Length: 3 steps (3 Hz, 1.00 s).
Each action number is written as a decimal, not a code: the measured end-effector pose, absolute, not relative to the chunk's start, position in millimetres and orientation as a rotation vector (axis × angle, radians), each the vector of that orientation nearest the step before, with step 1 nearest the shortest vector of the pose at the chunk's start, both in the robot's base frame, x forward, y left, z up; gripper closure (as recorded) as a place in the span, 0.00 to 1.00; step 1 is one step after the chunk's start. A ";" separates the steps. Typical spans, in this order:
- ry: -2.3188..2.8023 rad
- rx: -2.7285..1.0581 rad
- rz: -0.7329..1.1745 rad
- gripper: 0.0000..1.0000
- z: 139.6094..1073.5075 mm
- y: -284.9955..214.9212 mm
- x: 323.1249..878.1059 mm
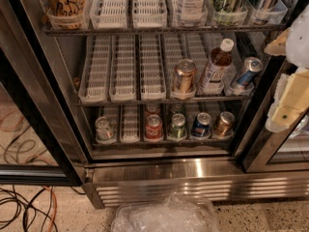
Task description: Pick coke can from bottom shelf of fridge
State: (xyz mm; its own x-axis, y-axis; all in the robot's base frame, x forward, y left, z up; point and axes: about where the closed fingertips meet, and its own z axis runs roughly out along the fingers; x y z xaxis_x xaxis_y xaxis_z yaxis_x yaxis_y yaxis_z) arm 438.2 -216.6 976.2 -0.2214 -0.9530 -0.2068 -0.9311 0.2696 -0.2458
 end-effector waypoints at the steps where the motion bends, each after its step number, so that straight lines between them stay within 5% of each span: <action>1: 2.227 -1.721 -0.105 0.00 976.7 -216.1 438.8; 3: 2.099 -1.693 -0.039 0.00 926.9 -213.3 427.4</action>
Offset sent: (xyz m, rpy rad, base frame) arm 0.0004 -0.0003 -0.0343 0.0618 -0.1014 0.0341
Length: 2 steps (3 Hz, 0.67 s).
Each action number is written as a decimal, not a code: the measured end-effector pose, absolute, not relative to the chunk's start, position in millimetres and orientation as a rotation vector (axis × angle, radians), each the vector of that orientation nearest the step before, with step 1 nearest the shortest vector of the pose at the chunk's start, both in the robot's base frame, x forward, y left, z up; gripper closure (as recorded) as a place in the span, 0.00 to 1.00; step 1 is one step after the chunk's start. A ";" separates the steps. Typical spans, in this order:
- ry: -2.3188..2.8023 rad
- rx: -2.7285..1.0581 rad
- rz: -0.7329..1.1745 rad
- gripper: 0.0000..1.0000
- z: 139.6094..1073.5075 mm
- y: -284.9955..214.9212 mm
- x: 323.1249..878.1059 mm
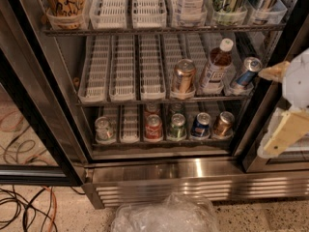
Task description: Pick coke can from bottom shelf of fridge
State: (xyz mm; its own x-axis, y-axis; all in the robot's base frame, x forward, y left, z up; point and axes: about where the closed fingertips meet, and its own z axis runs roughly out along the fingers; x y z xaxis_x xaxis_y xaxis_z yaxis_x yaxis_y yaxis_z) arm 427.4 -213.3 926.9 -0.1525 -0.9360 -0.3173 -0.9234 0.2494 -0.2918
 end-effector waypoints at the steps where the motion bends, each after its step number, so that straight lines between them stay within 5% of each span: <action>1: 1.996 -1.677 0.058 0.00 870.2 -201.3 427.5; 2: 1.929 -1.645 0.088 0.00 822.4 -187.6 447.9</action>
Offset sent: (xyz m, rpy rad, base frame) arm 0.0521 0.0397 -0.1640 0.2396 -0.1414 0.0860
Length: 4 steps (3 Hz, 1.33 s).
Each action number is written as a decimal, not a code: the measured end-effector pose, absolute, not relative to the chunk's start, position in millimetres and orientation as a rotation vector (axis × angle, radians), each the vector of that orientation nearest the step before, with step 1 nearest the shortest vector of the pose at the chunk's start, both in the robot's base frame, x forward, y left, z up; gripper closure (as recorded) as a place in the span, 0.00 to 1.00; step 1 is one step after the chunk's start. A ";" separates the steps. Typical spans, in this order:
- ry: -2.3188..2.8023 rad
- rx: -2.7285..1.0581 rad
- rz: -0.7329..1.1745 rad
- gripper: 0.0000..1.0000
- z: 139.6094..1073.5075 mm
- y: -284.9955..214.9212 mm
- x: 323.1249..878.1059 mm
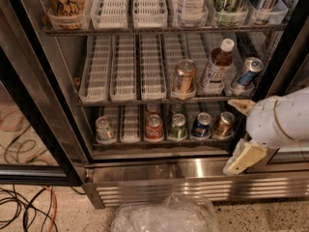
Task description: Pick coke can from bottom shelf of fridge
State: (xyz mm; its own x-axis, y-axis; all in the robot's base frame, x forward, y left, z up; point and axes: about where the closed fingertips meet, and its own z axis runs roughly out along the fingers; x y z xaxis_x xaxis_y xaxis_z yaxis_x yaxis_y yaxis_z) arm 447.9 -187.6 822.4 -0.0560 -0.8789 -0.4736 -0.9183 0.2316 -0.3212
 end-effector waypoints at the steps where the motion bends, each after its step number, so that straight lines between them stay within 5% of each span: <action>1: 1.914 -1.625 0.053 0.00 826.4 -188.3 456.0; 4: 2.043 -1.228 0.273 0.00 799.6 -144.6 430.2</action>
Offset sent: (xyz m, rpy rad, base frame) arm 0.0102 -0.0010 0.0032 -0.0002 -0.0395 -0.0155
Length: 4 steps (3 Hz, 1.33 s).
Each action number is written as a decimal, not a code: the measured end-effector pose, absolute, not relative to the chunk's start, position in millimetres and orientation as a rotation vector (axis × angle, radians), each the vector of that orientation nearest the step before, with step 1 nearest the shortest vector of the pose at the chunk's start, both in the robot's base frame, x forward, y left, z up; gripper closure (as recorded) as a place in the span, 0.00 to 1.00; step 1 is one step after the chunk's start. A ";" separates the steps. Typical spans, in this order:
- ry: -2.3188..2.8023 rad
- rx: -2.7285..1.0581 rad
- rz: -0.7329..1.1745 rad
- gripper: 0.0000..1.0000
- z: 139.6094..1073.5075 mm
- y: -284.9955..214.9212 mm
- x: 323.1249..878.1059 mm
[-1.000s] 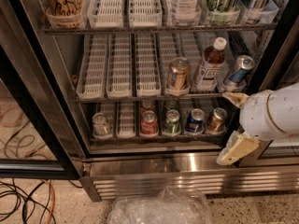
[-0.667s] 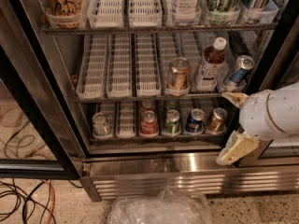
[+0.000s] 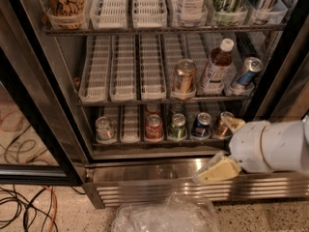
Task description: Pick coke can from bottom shelf of fridge
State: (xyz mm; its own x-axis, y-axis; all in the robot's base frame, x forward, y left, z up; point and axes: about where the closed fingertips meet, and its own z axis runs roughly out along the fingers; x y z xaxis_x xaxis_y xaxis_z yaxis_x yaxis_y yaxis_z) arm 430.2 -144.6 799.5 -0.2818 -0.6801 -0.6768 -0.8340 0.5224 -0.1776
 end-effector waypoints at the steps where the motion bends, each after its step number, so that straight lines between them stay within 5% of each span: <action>1: 2.134 -0.947 0.427 0.00 763.7 -95.7 402.7; 4: 2.091 -0.830 0.438 0.00 755.5 -61.4 412.1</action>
Offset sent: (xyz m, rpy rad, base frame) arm -0.0235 0.0405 -0.0291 0.1471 0.0787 -0.1389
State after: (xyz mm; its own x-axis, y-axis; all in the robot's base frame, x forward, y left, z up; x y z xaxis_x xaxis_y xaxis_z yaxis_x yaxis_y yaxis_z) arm 412.1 -61.4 755.5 -0.4425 -0.4048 -0.8002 -0.6921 0.7216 0.0177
